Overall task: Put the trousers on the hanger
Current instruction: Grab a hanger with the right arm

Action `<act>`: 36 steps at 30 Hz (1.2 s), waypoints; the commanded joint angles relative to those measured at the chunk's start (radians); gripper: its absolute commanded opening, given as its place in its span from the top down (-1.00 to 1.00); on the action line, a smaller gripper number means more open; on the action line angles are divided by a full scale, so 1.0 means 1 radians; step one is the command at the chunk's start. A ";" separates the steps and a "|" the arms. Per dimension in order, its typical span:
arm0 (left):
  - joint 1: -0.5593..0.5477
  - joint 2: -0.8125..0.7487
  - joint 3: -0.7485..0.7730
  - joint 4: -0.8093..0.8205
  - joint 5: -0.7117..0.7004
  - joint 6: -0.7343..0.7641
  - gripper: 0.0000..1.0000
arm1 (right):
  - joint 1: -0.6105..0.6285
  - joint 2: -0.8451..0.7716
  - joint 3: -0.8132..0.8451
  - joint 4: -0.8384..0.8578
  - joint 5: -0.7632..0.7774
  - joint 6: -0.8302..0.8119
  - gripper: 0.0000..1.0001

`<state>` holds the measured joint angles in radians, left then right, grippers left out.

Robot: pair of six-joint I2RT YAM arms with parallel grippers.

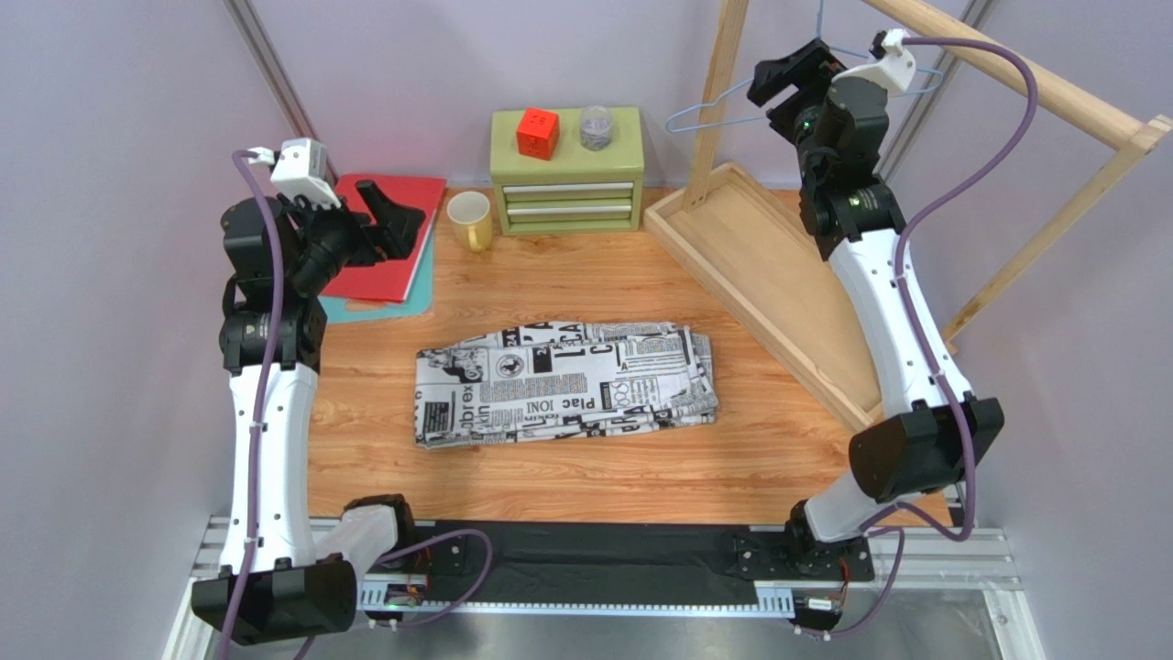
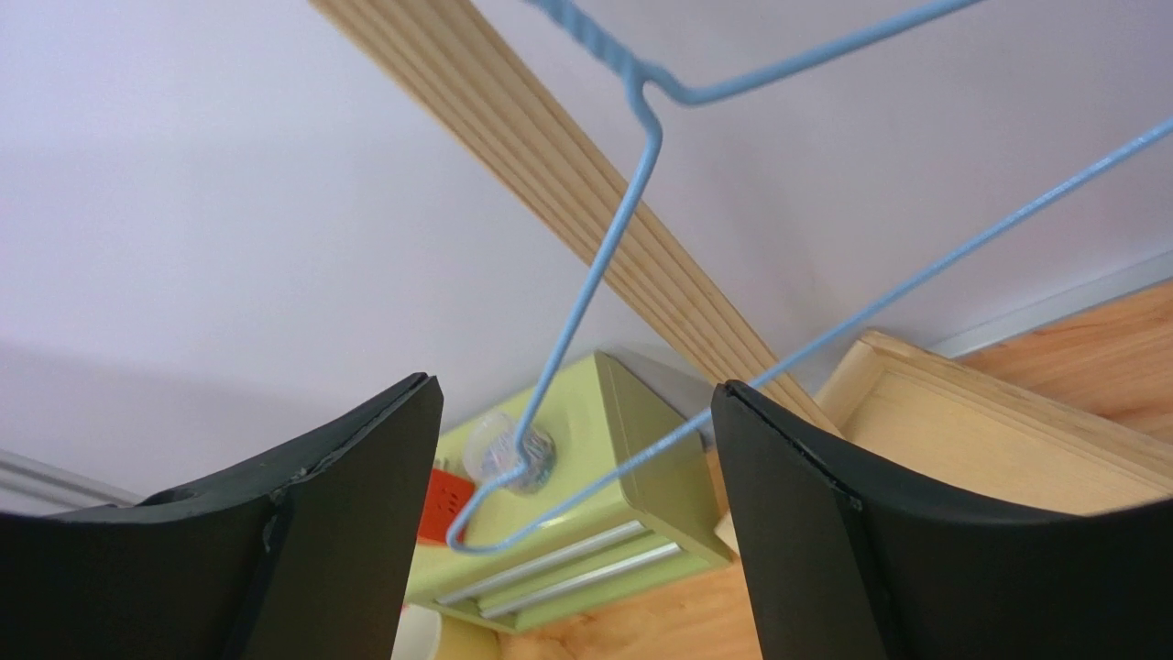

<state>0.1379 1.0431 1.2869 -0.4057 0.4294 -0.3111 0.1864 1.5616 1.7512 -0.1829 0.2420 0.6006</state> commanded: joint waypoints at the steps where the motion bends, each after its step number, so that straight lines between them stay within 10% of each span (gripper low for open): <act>1: 0.002 -0.028 -0.009 0.036 0.012 -0.022 -0.99 | -0.016 0.077 0.091 0.109 0.017 0.145 -0.55; 10: 0.002 -0.018 -0.001 0.034 0.005 -0.023 -0.99 | -0.022 0.230 0.211 0.129 0.003 0.298 -0.47; 20: 0.002 -0.002 -0.003 0.056 0.017 -0.032 -0.99 | -0.038 0.227 0.220 0.174 -0.092 0.338 0.99; 36: 0.002 -0.006 -0.017 0.041 0.035 -0.042 -0.99 | -0.028 0.083 0.032 0.338 -0.351 0.312 1.00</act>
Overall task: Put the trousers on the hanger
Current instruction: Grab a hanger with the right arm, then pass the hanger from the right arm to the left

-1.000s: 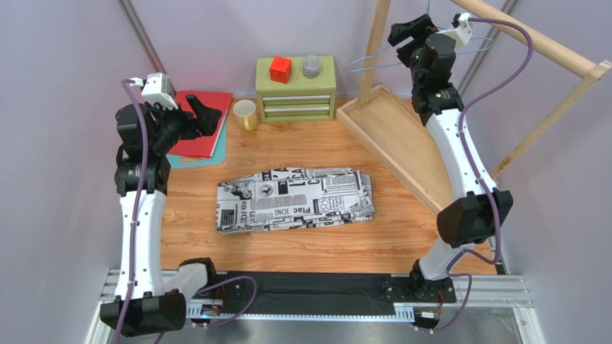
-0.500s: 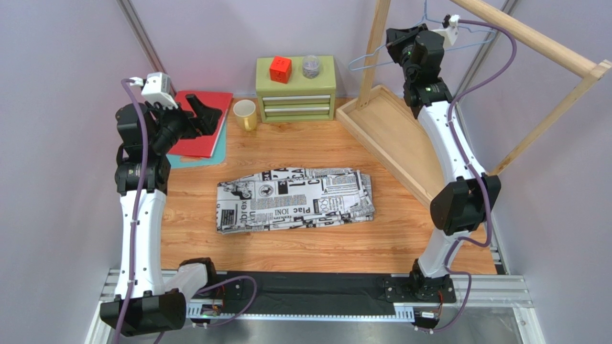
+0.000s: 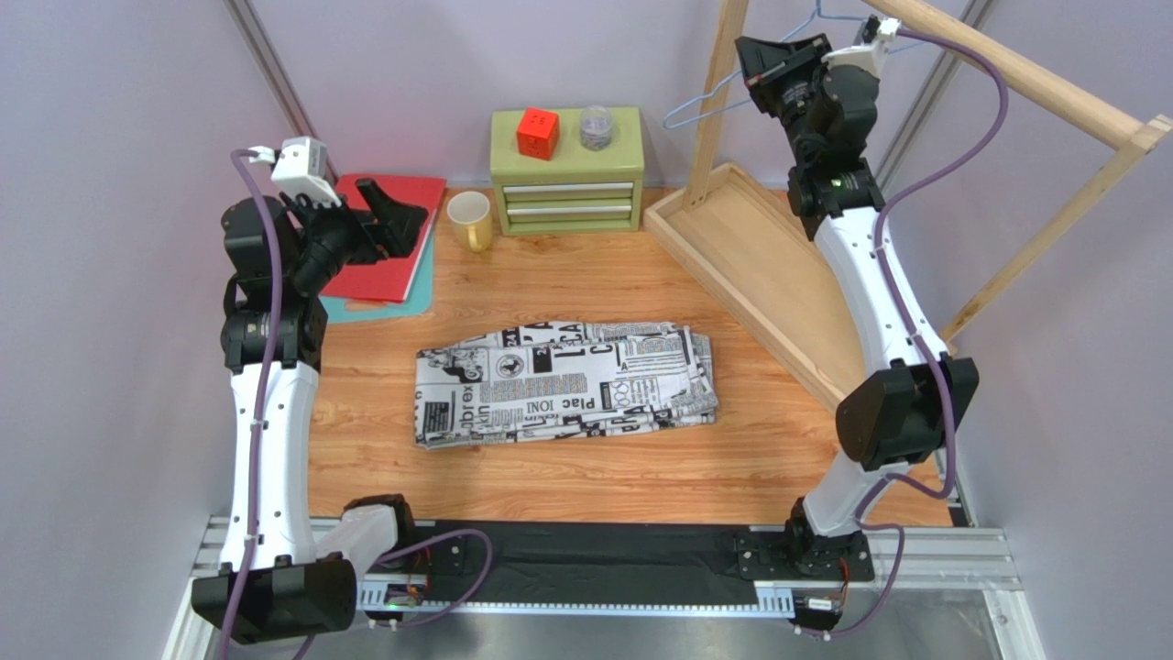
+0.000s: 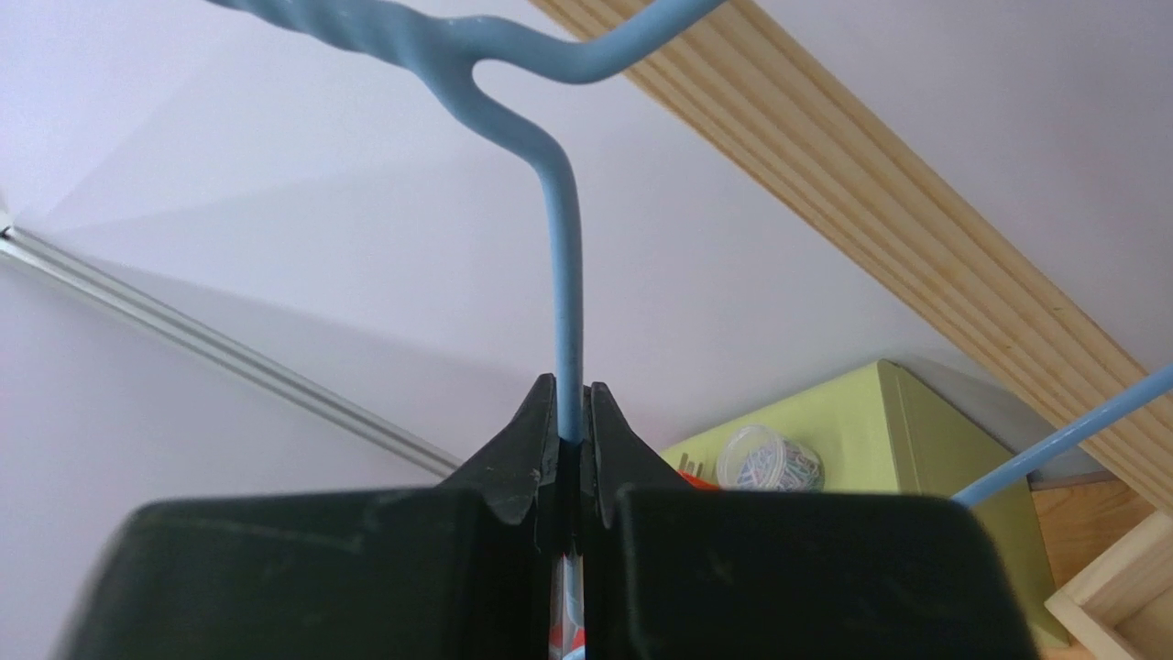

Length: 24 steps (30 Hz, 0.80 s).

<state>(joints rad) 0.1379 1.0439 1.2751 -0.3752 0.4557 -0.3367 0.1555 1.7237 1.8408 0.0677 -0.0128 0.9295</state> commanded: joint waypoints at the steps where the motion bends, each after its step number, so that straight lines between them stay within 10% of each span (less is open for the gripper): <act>1: 0.000 -0.007 -0.008 0.007 0.018 -0.010 -0.99 | 0.003 -0.096 -0.107 0.083 -0.123 -0.024 0.99; 12: 0.002 -0.025 -0.097 0.083 0.398 0.027 -0.93 | 0.032 -0.187 -0.394 0.112 -1.021 -0.174 1.00; 18: -0.066 -0.021 -0.158 0.422 0.647 -0.020 -0.67 | 0.137 -0.217 -0.364 -0.527 -1.371 -0.780 1.00; 24: -0.287 -0.056 -0.146 0.289 0.696 0.610 -0.65 | 0.269 -0.229 -0.333 -1.034 -1.451 -1.133 1.00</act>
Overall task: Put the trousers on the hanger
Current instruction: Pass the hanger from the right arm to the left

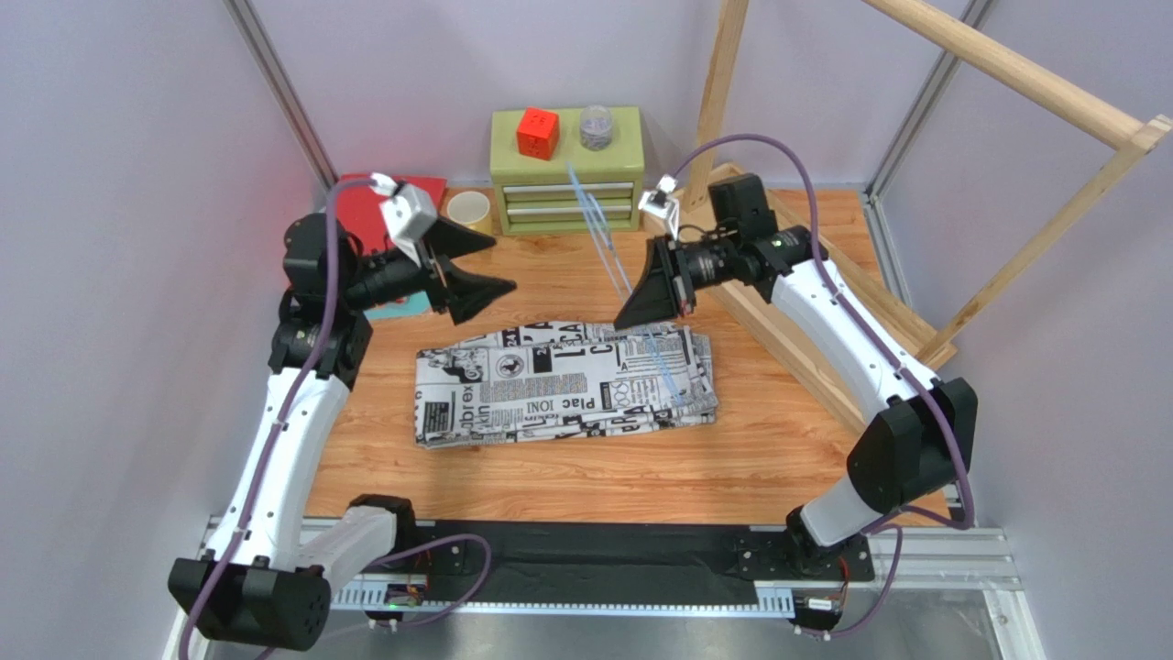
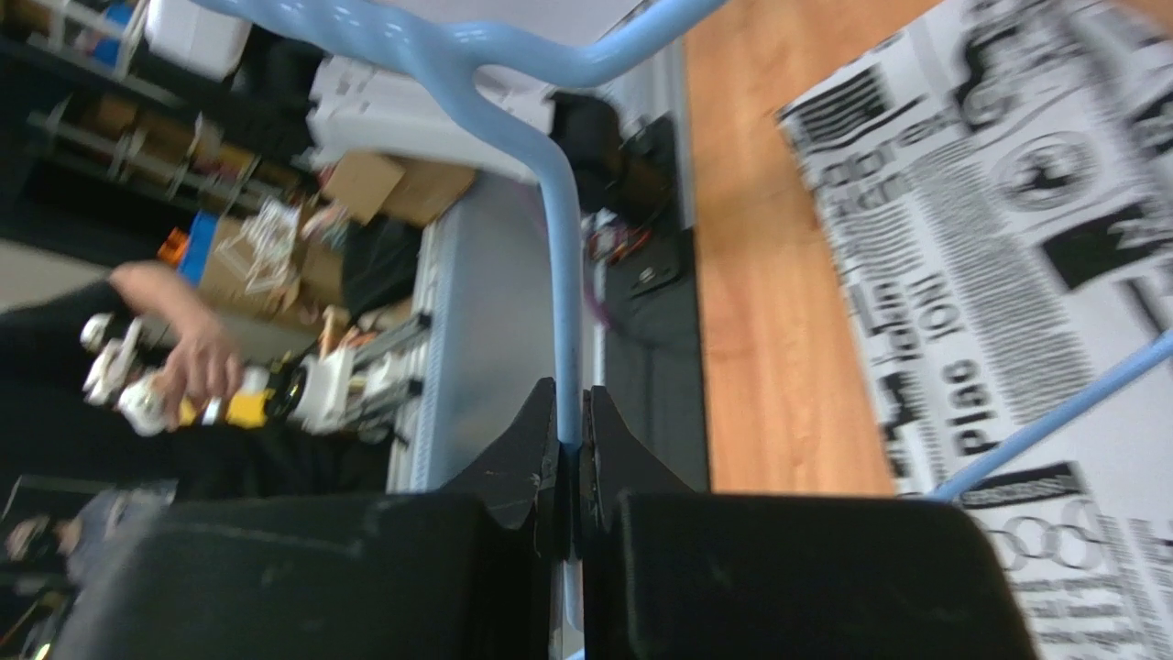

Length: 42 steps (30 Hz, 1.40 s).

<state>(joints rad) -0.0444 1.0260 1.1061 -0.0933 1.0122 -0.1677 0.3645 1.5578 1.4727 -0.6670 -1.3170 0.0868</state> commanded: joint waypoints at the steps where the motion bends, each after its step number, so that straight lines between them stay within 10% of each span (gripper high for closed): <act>1: -0.120 -0.037 0.024 -0.028 0.164 0.509 -0.64 | 0.076 -0.082 0.017 -0.312 -0.149 -0.294 1.00; 9: -0.325 -0.047 0.014 -0.158 0.038 1.002 -0.46 | 0.168 -0.113 -0.005 -0.358 -0.182 -0.276 1.00; 20: -0.475 -0.050 -0.066 -0.083 -0.102 1.100 -0.22 | 0.235 -0.116 -0.055 -0.324 -0.202 -0.211 1.00; 24: -0.508 -0.023 -0.048 -0.132 -0.115 1.126 0.18 | 0.240 -0.110 -0.025 -0.313 -0.186 -0.199 1.00; 28: -0.515 0.012 0.017 -0.218 -0.113 1.103 1.00 | 0.235 -0.117 0.011 -0.313 -0.067 -0.193 0.30; 33: -0.515 0.048 0.083 -0.348 -0.070 1.140 1.00 | 0.208 -0.122 0.052 -0.306 0.036 -0.179 -0.28; 42: -0.515 0.014 0.008 -0.198 -0.152 1.080 1.00 | 0.062 -0.137 0.032 -0.192 0.122 0.019 -0.38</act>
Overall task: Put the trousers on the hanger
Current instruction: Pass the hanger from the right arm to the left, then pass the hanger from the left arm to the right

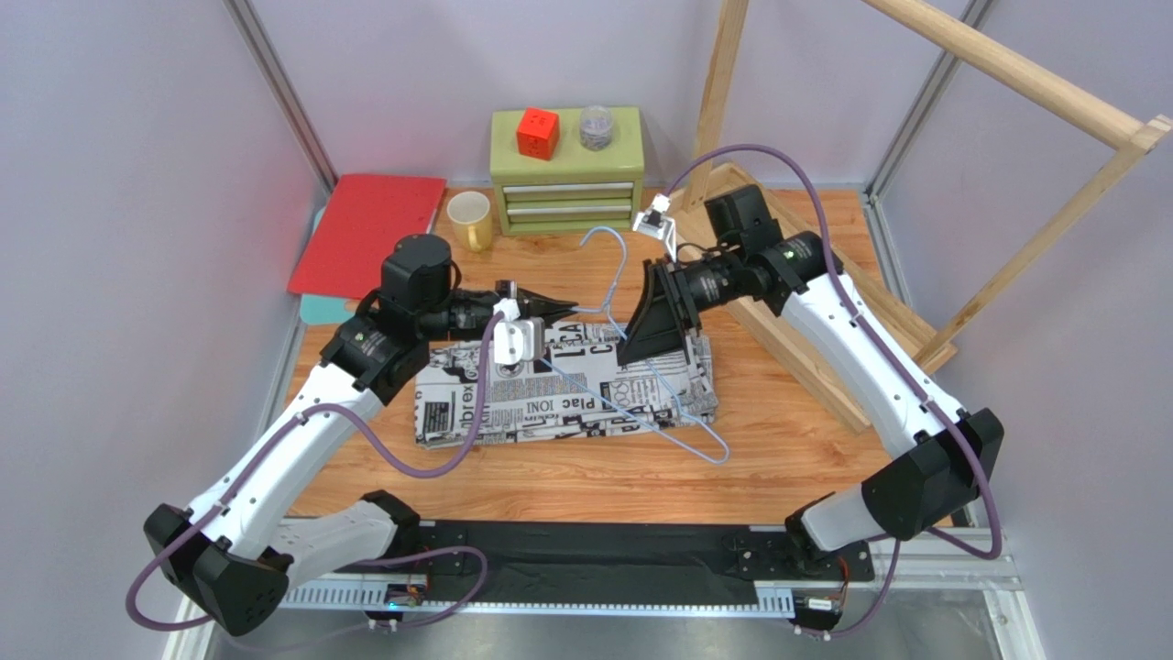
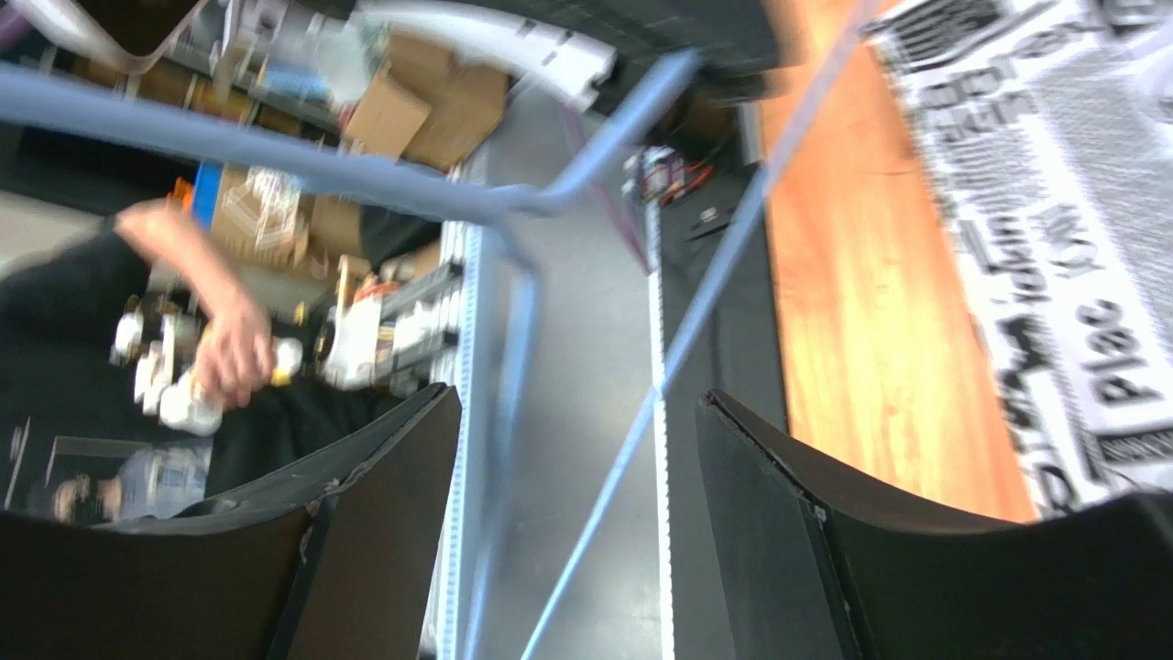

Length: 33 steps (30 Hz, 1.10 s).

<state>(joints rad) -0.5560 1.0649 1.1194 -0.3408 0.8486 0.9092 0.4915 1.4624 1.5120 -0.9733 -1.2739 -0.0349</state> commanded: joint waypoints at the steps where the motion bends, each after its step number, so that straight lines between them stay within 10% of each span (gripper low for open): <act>1: -0.004 -0.023 -0.006 0.049 0.012 -0.004 1.00 | -0.092 -0.048 -0.019 0.148 0.084 0.173 -0.37; 8: -0.004 0.021 0.023 0.028 0.020 -0.010 1.00 | -0.100 -0.126 -0.094 0.425 0.008 0.375 -0.17; 20: 0.004 0.070 0.072 -0.061 0.138 0.005 1.00 | -0.048 -0.134 -0.101 0.253 0.105 0.147 0.00; 33: 0.027 0.147 0.134 -0.076 0.199 -0.073 1.00 | -0.008 -0.152 -0.133 0.174 0.088 0.117 0.99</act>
<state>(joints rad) -0.5358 1.1988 1.2137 -0.4389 0.9848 0.8730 0.4664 1.3346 1.3880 -0.7971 -1.1667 0.0788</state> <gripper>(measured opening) 0.009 0.031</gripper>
